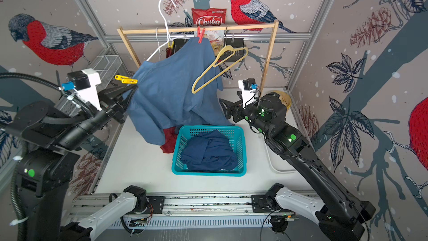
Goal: Remove the clothespins securing t-shirts to the hanger
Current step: Pick up the hanger from the clothes rail.
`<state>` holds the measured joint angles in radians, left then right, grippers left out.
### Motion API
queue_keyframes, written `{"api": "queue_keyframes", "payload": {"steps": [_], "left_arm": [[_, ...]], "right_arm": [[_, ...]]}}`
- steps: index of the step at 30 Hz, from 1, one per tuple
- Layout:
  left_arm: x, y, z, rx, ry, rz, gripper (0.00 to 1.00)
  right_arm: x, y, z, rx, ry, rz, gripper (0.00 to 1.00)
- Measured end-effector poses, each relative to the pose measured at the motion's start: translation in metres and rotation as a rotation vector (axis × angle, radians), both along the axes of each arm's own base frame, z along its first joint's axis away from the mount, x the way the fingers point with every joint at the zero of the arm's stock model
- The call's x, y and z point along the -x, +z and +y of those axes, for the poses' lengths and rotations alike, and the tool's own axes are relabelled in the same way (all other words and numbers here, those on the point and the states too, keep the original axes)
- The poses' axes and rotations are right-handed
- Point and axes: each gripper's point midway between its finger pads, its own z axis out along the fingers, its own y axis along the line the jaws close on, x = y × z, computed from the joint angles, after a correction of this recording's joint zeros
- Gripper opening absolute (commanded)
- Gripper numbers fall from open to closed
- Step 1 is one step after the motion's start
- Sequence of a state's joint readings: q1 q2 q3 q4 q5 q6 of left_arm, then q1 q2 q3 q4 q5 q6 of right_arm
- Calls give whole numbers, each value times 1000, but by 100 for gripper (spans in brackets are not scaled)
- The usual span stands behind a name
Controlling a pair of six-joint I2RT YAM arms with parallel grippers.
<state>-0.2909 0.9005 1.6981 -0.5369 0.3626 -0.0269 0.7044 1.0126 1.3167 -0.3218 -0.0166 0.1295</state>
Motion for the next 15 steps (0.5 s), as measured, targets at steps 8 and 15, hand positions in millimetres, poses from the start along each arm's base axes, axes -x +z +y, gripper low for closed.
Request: {"api": "queue_keyframes", "payload": {"steps": [8,15], "left_arm": [[27,20,14,12,39,-51,0],[46,27,25,1,74,-73,0]], "right_arm": [[4,3,-10,-5,20,17,89],[6,2,-9,-21,38,40,89]]}}
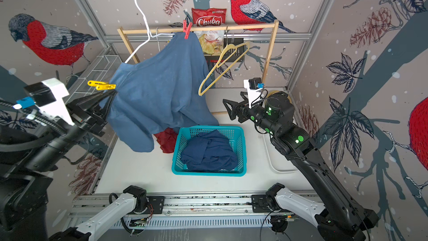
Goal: Remove the clothespins securing t-shirts to the hanger
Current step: Pick up the hanger from the clothes rail.
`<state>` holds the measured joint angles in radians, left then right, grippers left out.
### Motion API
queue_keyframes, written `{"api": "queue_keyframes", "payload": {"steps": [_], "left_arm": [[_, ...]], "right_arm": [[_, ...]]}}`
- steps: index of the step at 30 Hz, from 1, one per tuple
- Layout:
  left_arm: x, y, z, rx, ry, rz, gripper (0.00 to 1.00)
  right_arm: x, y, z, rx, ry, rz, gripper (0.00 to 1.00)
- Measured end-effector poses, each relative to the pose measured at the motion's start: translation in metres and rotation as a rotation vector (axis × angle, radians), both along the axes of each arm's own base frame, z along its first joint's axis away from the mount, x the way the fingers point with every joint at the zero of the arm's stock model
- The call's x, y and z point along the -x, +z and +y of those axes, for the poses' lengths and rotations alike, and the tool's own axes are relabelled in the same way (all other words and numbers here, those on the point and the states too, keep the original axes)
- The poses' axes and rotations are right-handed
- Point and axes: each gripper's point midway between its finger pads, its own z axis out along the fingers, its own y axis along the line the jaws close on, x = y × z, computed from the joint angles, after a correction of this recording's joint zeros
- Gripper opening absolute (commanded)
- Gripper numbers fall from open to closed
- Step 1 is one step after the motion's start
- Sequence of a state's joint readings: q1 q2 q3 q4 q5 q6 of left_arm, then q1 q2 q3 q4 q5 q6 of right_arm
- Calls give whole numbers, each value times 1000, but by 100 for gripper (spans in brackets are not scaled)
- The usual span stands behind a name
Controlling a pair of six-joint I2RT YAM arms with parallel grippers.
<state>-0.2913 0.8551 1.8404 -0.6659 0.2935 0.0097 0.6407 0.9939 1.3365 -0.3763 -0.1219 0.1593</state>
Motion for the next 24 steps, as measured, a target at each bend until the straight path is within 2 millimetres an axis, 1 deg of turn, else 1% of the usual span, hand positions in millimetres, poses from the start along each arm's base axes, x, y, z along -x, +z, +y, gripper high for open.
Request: {"api": "queue_keyframes", "payload": {"steps": [3,7,11,18,20,24], "left_arm": [[13,9,4,6,4,-38,0],[20,12,5,10,-2,-56,0],[30,24,0,13,-49,-85,0],[62,51,-9,17,-165,-187,0],[68,56,-12,15,-197,-208,0],[74,57,-19,7,-257,-214,0]], "right_arm": [[2,1,0,2,7,5,89],[4,10,-3,-7,6,-6,90],[9,18,-6,-14,10,-15,89],[21,32,-16,-33,6,-43,90],[25,37,-19,-37,4,-50,90],[33,48,-26,-33,5,-76,90]]}}
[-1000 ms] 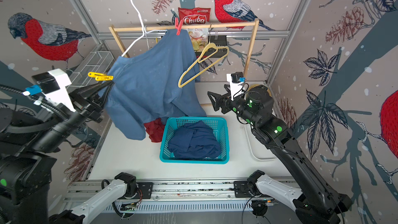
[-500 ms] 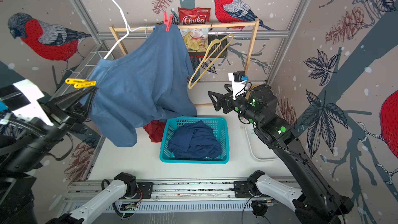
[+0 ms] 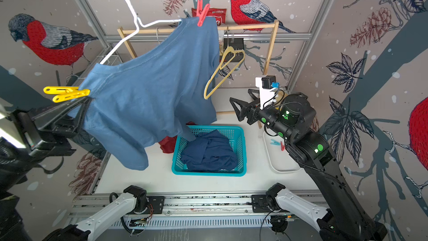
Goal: Remove the clothespins securing t-shirts to the hanger
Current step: Pick up the hanger from the clothes rail.
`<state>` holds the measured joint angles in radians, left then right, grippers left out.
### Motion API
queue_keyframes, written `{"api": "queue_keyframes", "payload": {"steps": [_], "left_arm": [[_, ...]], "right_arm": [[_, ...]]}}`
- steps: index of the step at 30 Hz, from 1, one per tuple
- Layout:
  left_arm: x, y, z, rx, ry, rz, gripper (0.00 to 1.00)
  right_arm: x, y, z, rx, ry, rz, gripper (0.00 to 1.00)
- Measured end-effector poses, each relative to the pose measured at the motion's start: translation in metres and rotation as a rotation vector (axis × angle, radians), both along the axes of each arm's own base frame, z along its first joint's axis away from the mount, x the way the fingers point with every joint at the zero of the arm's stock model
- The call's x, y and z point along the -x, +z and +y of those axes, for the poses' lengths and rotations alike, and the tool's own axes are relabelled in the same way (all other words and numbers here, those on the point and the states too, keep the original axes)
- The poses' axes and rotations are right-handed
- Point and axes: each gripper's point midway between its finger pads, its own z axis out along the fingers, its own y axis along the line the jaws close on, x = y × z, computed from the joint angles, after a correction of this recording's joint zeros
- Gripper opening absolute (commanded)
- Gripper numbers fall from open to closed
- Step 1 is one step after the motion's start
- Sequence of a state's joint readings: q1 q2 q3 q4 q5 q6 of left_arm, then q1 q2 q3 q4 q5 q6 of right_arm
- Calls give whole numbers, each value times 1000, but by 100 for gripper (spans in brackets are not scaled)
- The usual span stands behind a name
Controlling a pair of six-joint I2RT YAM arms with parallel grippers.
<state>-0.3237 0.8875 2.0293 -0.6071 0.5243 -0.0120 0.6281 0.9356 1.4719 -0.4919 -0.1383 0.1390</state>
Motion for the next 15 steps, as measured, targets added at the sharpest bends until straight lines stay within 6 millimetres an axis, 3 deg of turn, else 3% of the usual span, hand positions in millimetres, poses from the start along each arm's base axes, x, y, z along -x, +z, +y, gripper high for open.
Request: {"api": "queue_keyframes", "payload": {"steps": [9,15], "left_arm": [[33,20,1,16,-90,-74,0],[15,15,-12,1,-145,-38,0]], "right_arm": [[17,10,-9,21,16,-31,90],[25,17,-15,26,17,-62,90]]}}
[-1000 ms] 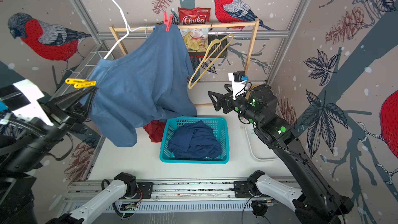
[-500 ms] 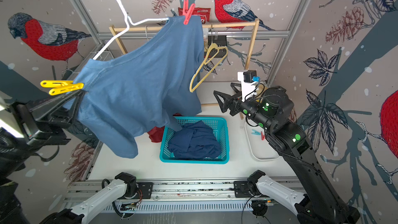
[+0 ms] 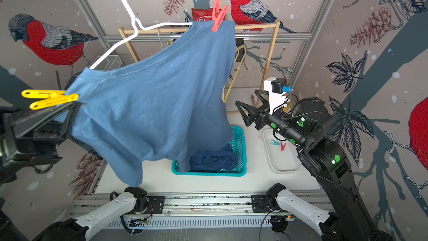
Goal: Remove the clothespins securing t-shirts to the hanger
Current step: Pick up the hanger from the clothes rail.
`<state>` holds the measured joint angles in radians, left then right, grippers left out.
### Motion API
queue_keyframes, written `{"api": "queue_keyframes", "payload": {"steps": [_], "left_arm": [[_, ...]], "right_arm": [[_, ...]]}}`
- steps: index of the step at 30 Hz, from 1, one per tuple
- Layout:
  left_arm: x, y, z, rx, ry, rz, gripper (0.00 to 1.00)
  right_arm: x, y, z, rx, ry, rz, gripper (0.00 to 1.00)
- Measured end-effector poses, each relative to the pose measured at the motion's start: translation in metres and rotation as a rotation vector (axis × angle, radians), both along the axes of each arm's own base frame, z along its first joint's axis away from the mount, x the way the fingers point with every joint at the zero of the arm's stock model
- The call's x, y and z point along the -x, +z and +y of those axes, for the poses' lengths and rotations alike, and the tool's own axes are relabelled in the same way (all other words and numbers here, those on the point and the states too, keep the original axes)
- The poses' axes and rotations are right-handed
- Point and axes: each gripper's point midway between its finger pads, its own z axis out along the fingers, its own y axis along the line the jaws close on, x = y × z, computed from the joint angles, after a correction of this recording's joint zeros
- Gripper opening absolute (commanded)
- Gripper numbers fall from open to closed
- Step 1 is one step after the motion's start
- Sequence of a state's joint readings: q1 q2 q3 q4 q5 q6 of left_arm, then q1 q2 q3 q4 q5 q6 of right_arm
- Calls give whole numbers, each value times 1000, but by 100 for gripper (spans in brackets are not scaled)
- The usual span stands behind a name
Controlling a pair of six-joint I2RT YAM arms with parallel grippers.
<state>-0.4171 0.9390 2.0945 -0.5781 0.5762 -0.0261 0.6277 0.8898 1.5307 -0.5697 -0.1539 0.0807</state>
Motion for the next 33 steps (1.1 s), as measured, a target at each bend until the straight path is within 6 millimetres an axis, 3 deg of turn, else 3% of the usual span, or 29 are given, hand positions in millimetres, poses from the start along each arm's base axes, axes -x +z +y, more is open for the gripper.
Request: {"api": "queue_keyframes", "payload": {"steps": [5,9,14,17,24,33], "left_arm": [[-52,-29,-33,-83,-54,105,0],[-82,-54,-56,-167,-100,161,0],[-116,-92,-79,-251,-176,238,0],[-135,-117,-79,-271,-218,303,0],[-148,-148,-80,-294,-372,355,0],[-151,-195,-79,-312,-491,460,0]], "right_arm": [[5,-1,-1,19,15,6,88],[13,2,-3,36,34,2,86],[30,21,-10,36,58,-41,84],[38,34,-15,33,63,-78,85],[27,34,-13,88,31,-105,86],[-16,8,21,227,56,-81,78]]}}
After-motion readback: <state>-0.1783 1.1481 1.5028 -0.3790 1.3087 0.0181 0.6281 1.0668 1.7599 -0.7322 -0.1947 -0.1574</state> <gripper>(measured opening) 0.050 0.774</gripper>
